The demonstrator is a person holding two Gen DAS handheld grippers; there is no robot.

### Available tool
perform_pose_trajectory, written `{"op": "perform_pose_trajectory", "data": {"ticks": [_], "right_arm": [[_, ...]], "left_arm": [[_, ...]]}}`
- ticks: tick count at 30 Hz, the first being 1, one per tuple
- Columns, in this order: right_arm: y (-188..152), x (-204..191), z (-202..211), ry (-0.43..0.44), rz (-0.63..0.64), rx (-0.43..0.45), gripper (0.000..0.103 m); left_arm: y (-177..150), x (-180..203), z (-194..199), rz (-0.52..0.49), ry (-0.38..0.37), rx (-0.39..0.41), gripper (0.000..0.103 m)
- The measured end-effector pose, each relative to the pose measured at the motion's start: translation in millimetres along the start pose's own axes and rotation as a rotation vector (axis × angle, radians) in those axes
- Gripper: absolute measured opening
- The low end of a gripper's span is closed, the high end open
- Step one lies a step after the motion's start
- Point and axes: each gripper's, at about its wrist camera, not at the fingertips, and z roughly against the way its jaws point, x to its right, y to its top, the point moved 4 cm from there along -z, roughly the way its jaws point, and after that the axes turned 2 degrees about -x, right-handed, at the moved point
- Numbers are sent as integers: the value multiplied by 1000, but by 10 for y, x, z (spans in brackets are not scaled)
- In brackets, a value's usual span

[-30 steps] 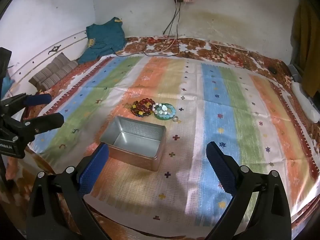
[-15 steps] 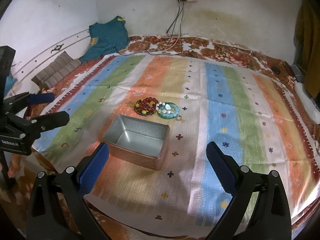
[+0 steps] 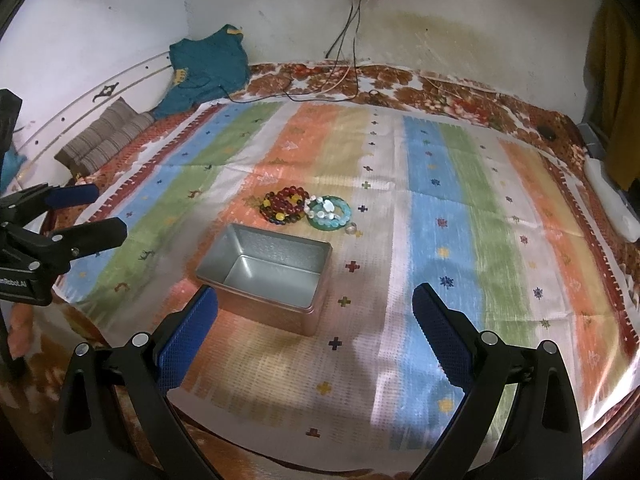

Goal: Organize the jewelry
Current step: 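Move both tools toward the bracelets beside the silver tin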

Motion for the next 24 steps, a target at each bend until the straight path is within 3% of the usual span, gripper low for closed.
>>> {"op": "perform_pose_trajectory", "data": {"ticks": [24], "right_arm": [[26, 36, -141, -4, -27, -39, 99]], "left_arm": [[49, -100, -168, 34, 52, -48, 95]]}}
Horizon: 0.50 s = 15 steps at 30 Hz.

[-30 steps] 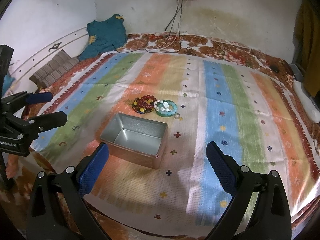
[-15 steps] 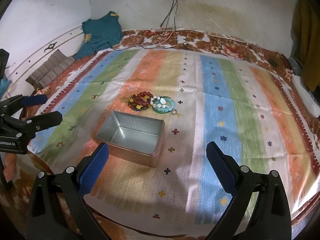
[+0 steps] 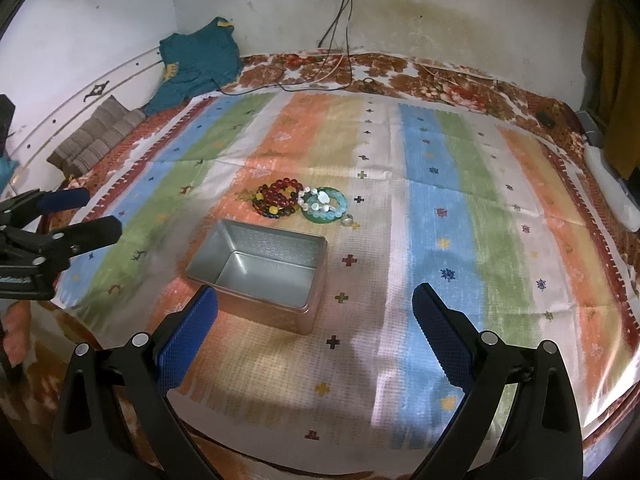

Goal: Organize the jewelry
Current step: 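Move both tools toward the bracelets beside the silver tin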

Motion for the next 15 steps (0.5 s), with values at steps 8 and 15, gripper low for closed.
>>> {"op": "perform_pose_trajectory", "data": {"ticks": [8, 15], "right_arm": [[79, 30, -144, 8, 2, -28, 99], [226, 84, -264, -4, 9, -34, 99]], "left_arm": [[116, -57, -161, 10, 35, -23, 93], [328, -82, -296, 15, 29, -35, 92]]}}
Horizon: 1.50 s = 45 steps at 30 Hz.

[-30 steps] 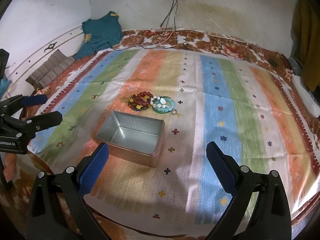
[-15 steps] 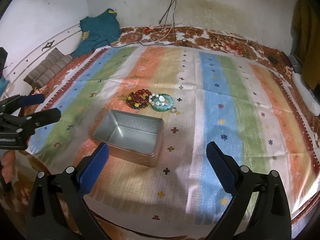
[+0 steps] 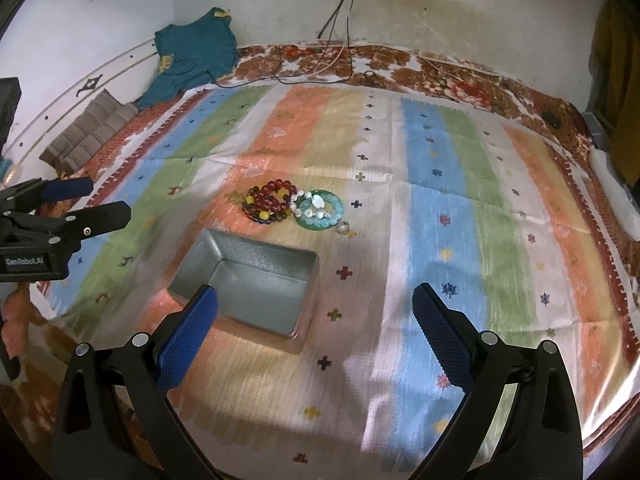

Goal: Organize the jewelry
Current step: 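Move both tools toward the bracelets beside the silver tin, then lower the left tool onto the red bead bracelet and close it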

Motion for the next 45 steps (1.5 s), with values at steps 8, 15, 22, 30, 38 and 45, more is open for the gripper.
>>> {"op": "perform_pose_trajectory", "data": {"ticks": [8, 15, 22, 30, 38, 45], "right_arm": [[101, -27, -71, 11, 19, -4, 99], [179, -19, -212, 1, 28, -27, 99], [243, -35, -313, 12, 34, -46, 99], [334, -86, -438, 21, 62, -63, 99], [437, -132, -589, 25, 96, -83, 99], [496, -187, -722, 10, 136, -106, 99]], "left_arm": [[152, -7, -116, -27, 50, -7, 92], [299, -34, -288, -29, 69, -34, 92], [358, -21, -392, -35, 79, -61, 92], [483, -61, -649, -25, 99, -108, 92], [600, -66, -935, -30, 113, -158, 90], [679, -60, -1076, -40, 113, -167, 90]]}}
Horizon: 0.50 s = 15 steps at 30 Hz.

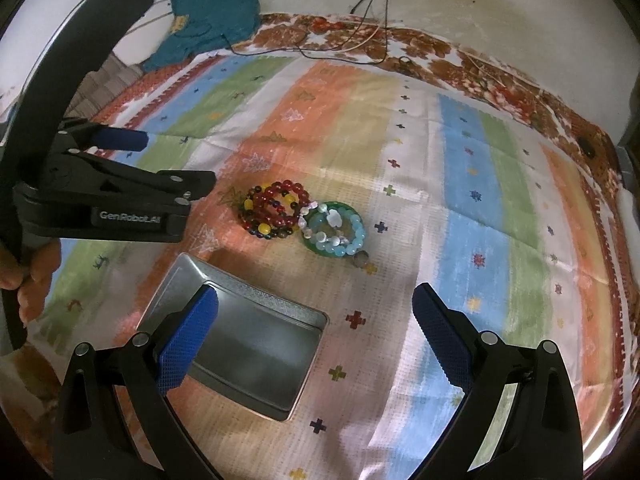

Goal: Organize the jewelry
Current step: 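Lower the left tool onto the red bead bracelet and close it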

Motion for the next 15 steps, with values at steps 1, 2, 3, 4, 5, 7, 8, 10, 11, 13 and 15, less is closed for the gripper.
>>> {"op": "perform_pose_trajectory", "data": {"ticks": [1, 2, 3, 4, 5, 7, 8, 10, 11, 13, 15], "right_arm": [[7, -6, -13, 1, 2, 0, 99], [18, -6, -28, 4, 3, -3, 99], [37, 1, -56, 7, 2, -6, 99], [51, 5, -76, 10, 1, -9, 99], [66, 9, -97, 14, 1, -11, 99], [86, 15, -143, 20, 3, -17, 99], [98, 18, -168, 21, 5, -21, 99], [124, 18, -228, 27, 7, -31, 99], [136, 13, -254, 28, 8, -35, 99], [167, 14, -317, 30, 10, -46, 99], [189, 11, -371, 33, 13, -56, 99]], "left_arm": [[14, -2, -27, 2, -2, -5, 89], [34, -9, -66, 4, -8, -12, 89], [50, -11, -91, 6, -11, -17, 89], [68, -13, -128, 7, -13, -23, 89], [86, -9, -166, 5, -17, -29, 88], [107, 5, -233, -3, -20, -40, 88], [112, 11, -264, -6, -18, -44, 88], [130, 13, -341, -10, -16, -60, 87], [143, 8, -387, -9, -17, -70, 86], [159, -4, -443, -7, -23, -81, 85], [177, -20, -508, -5, -28, -93, 83]]}}
